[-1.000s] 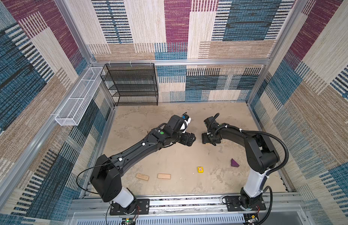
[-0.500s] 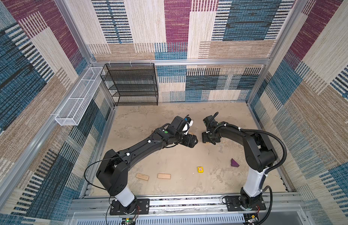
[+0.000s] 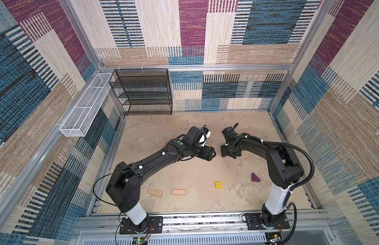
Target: Build the wood block tower
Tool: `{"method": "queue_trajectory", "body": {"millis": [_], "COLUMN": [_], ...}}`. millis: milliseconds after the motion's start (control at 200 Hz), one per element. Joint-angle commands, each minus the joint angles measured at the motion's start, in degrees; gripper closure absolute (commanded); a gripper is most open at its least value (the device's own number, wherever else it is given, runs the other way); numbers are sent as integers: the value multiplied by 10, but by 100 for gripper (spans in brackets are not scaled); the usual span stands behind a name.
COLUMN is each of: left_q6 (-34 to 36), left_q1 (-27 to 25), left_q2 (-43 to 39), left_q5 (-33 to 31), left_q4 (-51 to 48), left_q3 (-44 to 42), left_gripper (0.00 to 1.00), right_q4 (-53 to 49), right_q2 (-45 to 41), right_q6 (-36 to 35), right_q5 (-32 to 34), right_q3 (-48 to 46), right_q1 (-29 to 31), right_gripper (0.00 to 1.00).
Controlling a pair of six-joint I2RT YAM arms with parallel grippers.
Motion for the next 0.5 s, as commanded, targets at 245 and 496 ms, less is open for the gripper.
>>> {"method": "queue_trajectory", "body": {"millis": [245,496], "left_q6": [-7,-7], "left_q1": [0,0], "left_q2": [0,-2], "left_q5": [8,7], "left_q4": [4,5], "left_q3": [5,4], "left_gripper": [15,15], "right_q4": [-8,-4], "right_q2": [-3,-12], "right_q6": [8,8], "right_q5": [16,11], "right_q3": [-2,-7], "right_q1": [1,1], "right_gripper": [33,41]}}
